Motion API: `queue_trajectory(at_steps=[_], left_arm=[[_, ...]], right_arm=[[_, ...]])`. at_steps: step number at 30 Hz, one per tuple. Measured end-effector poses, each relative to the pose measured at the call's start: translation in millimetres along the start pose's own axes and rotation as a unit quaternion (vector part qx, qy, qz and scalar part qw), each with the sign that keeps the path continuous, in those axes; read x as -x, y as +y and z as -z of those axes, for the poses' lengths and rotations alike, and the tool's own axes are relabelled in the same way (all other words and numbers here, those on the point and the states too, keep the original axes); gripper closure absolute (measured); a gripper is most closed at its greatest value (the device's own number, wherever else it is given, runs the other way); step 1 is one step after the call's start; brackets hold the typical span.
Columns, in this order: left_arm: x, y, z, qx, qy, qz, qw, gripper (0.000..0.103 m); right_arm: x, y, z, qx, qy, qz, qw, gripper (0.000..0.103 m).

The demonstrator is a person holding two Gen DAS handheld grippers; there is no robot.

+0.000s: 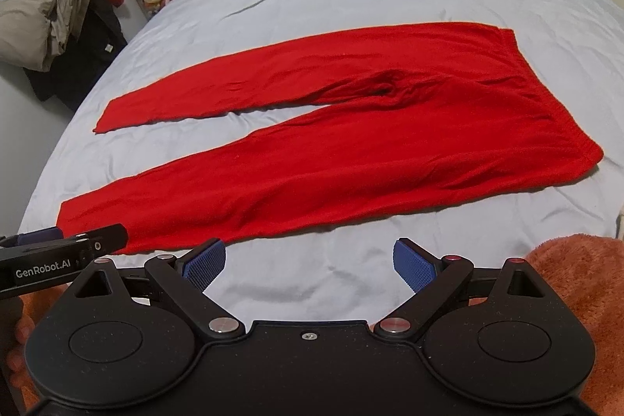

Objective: Fold clothes

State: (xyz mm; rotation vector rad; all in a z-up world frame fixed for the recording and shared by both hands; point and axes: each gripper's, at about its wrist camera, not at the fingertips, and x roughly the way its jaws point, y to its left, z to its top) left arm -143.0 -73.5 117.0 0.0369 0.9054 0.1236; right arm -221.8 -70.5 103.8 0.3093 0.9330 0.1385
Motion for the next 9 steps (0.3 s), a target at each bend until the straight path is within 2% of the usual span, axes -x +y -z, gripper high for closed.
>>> queue_trajectory(at_steps=[9], left_arm=[[2.8, 1.5, -1.2, 0.004, -0.005, 0.004, 1.0000, 0.003]], right_arm=[[-0.5, -0.5, -1.3, -0.004, 0.004, -0.008, 1.000, 0.011]])
